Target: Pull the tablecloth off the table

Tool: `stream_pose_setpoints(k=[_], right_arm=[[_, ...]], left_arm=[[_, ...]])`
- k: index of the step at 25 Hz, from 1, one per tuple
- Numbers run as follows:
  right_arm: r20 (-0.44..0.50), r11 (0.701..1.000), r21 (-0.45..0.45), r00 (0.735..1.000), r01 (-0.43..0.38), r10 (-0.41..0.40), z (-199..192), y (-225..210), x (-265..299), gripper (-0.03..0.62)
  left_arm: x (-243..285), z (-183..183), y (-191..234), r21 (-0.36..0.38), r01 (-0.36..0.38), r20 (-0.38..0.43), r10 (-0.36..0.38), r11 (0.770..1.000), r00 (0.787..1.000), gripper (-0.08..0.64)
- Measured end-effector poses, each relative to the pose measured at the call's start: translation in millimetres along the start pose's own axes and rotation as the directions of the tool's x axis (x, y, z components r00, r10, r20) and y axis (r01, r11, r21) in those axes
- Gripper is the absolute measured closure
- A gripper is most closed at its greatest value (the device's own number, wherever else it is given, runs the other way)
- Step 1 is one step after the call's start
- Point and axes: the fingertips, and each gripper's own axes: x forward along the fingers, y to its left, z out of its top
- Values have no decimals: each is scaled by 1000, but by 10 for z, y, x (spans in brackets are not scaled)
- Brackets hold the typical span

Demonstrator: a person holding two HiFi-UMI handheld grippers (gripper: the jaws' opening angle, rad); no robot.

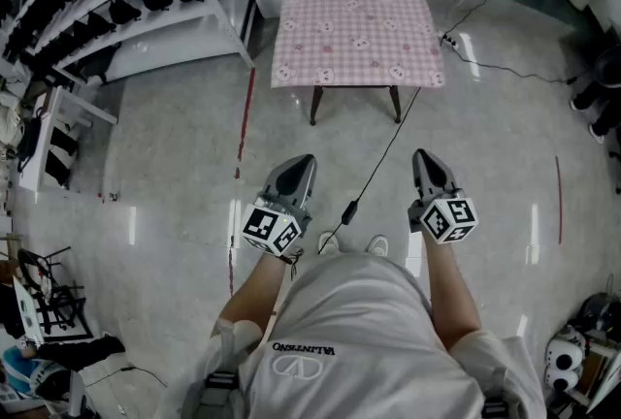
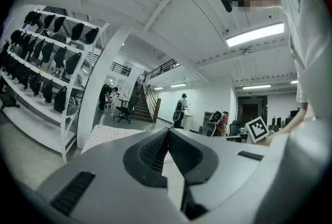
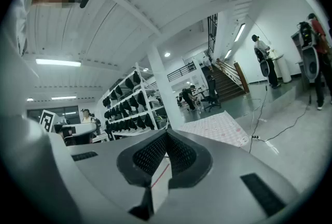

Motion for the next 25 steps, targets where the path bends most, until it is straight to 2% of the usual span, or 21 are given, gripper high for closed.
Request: stream_pose_setpoints(k=[4,10,12,17,25], right_arm=[[4,998,-60,1000,11,-10,87,-57,-13,583],[91,990,-140,996,29,-16,305,-40,-112,583],[94,988,-151,996,18,-4,324,-36,-114,583],[36,994,-109,999,-25,29,258,-210,-149,581],[-7,993,-9,994,-113,113,193,-622,-176,581]], left_arm=[[100,-8,-37,3,-11,1,11,1000,1000,560],[263,8,-140,22,-9,8,8,1000,1000,560],[326,1,-168,20,-4,9,4,1000,1000,560],[506,7,-326,20,-9,11,9,1000,1000,560],[752,-56,-478,7,-72,16,72,997,997,560]])
